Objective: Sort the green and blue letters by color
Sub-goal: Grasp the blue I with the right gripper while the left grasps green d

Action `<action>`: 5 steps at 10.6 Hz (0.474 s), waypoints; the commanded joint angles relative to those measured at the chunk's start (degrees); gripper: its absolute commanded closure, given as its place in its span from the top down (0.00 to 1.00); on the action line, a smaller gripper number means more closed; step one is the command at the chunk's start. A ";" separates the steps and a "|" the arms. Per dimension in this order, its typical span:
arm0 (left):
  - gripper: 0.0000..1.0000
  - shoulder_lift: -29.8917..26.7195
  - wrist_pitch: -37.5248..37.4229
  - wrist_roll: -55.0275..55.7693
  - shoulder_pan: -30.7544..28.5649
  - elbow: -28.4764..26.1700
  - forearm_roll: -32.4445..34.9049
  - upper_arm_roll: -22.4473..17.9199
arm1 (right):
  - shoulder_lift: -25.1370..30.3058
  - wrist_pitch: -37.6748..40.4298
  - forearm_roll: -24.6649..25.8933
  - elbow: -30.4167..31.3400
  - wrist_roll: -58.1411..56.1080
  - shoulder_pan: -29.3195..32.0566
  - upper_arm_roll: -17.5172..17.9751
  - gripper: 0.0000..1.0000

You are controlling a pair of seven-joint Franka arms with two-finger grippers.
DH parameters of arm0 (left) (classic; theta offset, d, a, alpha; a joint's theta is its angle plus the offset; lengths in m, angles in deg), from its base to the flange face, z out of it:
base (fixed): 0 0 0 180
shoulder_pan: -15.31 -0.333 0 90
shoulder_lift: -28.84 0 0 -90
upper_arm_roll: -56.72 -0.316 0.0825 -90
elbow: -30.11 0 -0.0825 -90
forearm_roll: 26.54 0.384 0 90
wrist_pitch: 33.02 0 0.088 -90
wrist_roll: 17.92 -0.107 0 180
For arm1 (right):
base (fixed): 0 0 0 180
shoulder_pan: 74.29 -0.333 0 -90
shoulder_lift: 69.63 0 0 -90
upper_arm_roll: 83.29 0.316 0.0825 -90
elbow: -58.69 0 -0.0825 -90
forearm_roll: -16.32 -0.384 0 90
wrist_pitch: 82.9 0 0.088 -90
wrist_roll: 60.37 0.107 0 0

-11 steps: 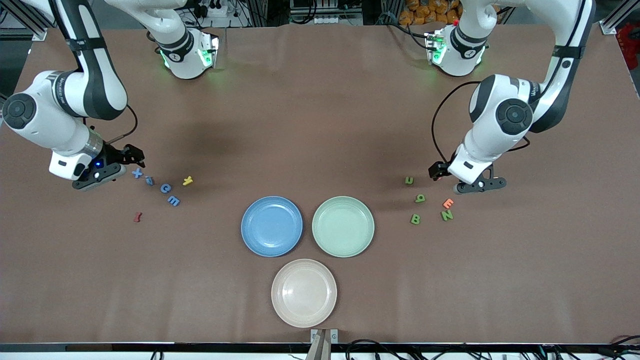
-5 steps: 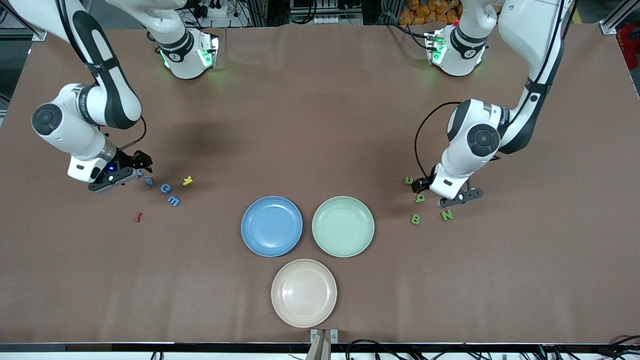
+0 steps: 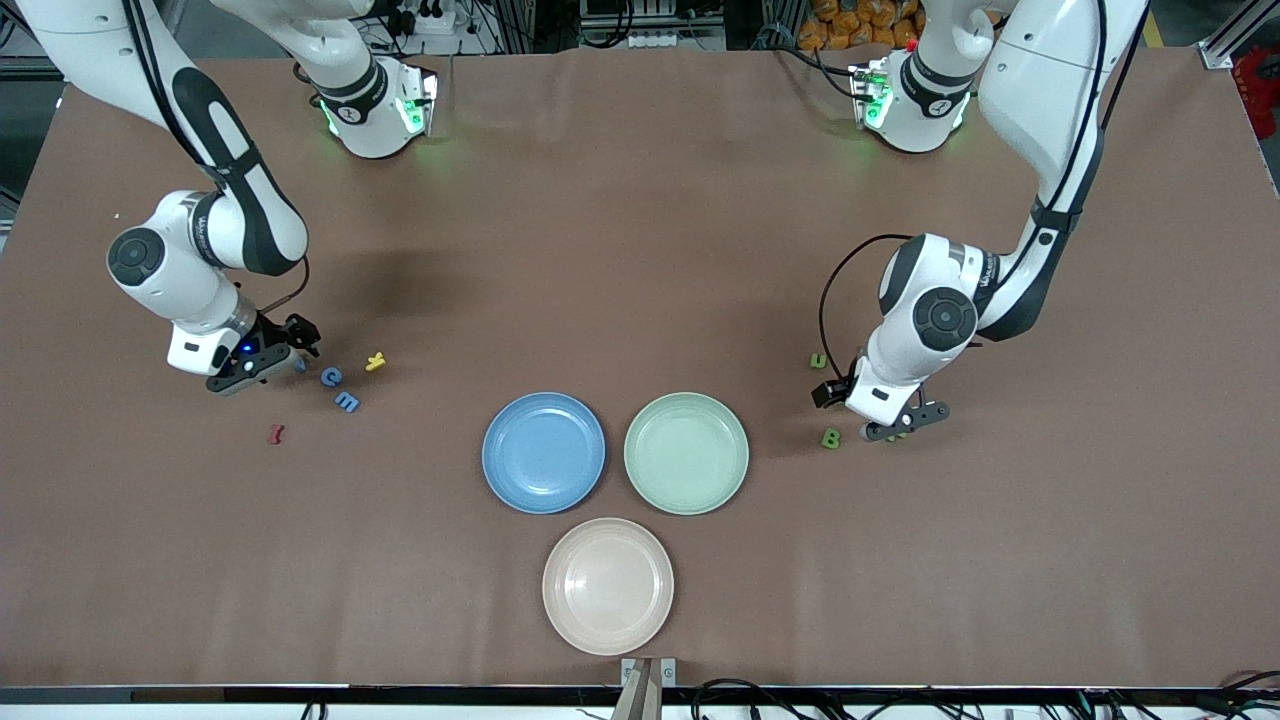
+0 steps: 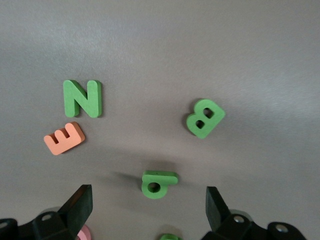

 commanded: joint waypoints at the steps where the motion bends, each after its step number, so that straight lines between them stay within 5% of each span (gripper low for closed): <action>1: 1.00 3.36 2.60 3.54 0.82 1.06 2.11 -0.38 | -2.66 -3.33 -0.88 0.17 -3.23 1.66 0.54 1.00; 3: 1.00 3.54 4.62 3.90 0.74 0.09 2.20 -0.38 | -2.75 -3.33 -0.88 0.26 -4.55 2.27 0.54 0.99; 5: 1.00 3.45 7.00 4.86 0.82 -1.31 2.19 -0.38 | -2.75 -3.33 -0.88 0.96 -4.82 2.72 0.54 0.82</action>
